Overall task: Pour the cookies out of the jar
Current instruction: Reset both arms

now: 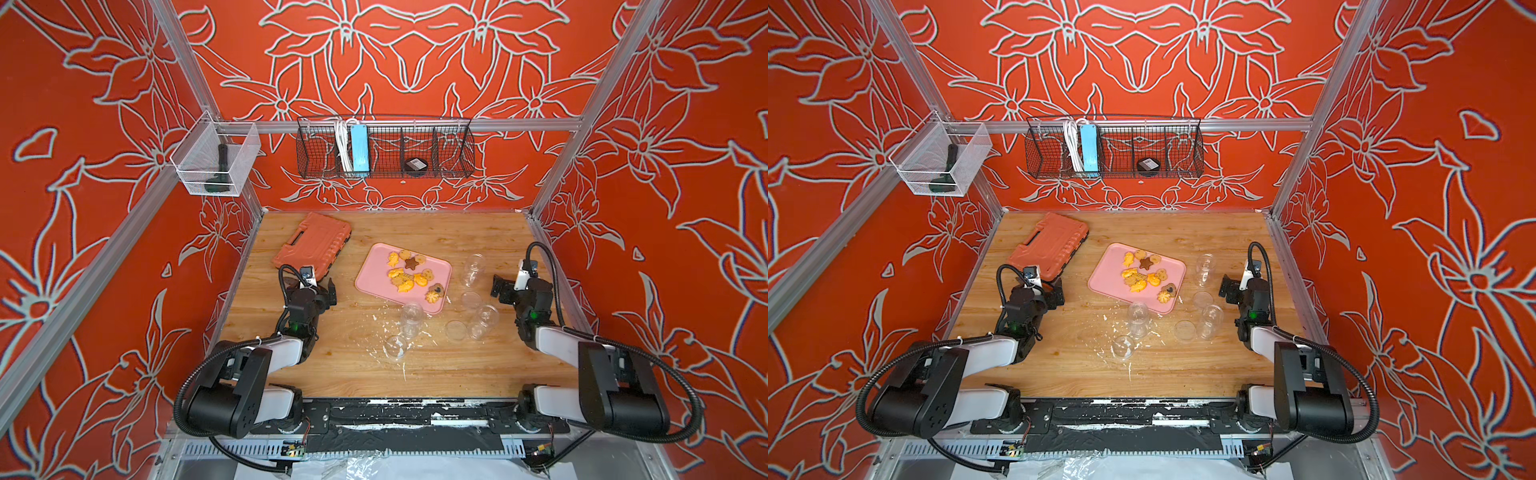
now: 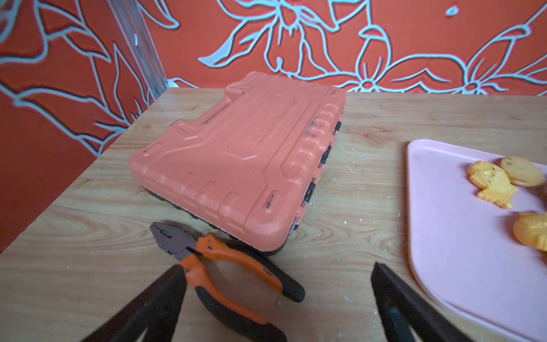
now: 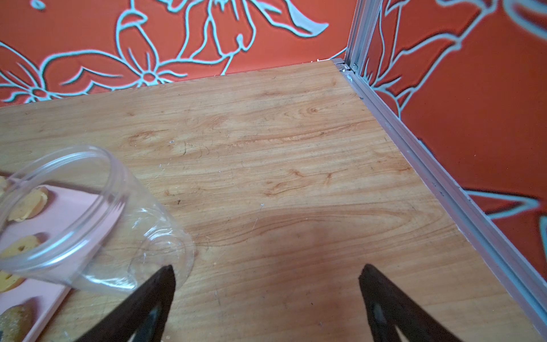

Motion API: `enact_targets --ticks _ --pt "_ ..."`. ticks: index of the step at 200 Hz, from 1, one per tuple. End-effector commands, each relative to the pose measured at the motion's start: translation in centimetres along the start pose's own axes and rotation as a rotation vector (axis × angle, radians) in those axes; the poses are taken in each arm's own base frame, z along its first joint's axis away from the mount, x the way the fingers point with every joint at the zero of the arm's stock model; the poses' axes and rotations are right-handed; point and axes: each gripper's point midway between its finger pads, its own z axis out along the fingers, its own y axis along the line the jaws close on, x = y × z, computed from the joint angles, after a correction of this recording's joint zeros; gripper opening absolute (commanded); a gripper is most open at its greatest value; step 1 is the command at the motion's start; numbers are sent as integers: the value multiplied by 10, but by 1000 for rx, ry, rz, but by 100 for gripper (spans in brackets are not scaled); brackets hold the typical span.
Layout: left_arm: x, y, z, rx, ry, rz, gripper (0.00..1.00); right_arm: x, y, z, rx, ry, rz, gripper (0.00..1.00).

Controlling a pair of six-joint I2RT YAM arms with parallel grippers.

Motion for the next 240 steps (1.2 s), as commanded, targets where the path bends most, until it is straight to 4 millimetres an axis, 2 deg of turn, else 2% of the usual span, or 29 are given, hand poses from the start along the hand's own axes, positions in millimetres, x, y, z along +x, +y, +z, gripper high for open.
enact_targets --ticks 1,17,54,108,146,202,240 --pt "-14 -9 -5 70 -88 25 98 -4 0 -3 7 -27 -16 99" --pt "-11 -15 -9 109 -103 42 98 -5 1 -4 4 -30 -17 99" --pt "-10 -15 -12 110 -112 37 98 -4 3 -5 -13 -43 -24 99" --pt "-12 3 -17 18 -145 -16 98 -2 9 -8 -47 -67 -38 99" --pt "-6 20 -16 -77 -140 -62 98 2 15 -12 -68 -104 -64 99" --pt "-5 21 -15 -83 -139 -67 98 7 29 -14 -111 -121 -121 99" --pt "-5 21 -14 -84 -135 -66 98 11 27 -8 -98 -98 -122 99"
